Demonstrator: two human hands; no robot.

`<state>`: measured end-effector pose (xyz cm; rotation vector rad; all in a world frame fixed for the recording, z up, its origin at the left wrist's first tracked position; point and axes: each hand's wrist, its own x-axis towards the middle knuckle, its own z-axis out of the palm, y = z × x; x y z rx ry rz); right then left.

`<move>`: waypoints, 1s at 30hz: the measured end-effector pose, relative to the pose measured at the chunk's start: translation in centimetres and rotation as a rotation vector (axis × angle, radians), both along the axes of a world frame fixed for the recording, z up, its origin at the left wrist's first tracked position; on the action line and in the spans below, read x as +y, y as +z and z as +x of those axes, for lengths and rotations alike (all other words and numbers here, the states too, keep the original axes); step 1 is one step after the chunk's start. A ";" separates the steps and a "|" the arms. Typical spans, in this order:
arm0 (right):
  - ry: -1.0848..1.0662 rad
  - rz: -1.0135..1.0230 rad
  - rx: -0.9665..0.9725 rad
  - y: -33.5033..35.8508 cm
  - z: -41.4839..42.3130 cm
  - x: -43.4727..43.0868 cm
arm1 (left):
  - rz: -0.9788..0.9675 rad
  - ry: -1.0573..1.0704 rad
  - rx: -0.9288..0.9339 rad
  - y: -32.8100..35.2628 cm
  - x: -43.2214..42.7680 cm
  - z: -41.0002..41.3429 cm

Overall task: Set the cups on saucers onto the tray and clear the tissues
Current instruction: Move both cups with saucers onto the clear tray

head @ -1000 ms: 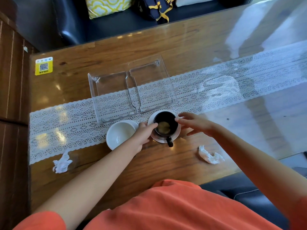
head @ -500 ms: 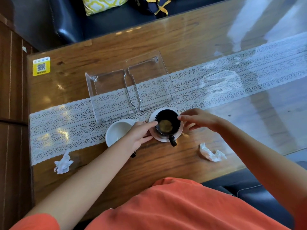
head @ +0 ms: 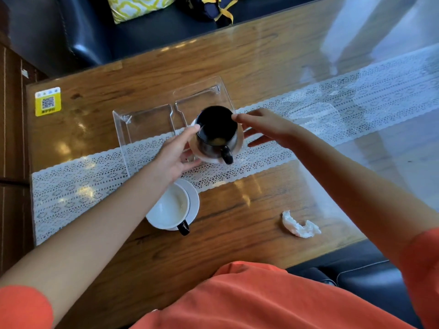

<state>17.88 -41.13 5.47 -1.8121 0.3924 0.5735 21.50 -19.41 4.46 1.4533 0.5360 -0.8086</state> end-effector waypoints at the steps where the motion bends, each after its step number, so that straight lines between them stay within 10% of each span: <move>1: 0.006 0.001 0.005 -0.2 0.7 0.6 | 0.006 0.028 -0.004 -0.3 0.2 0.8; 30: -0.087 -0.332 -0.152 -4.9 2.2 1.7 | -0.028 0.127 -0.003 -3.7 -0.7 3.7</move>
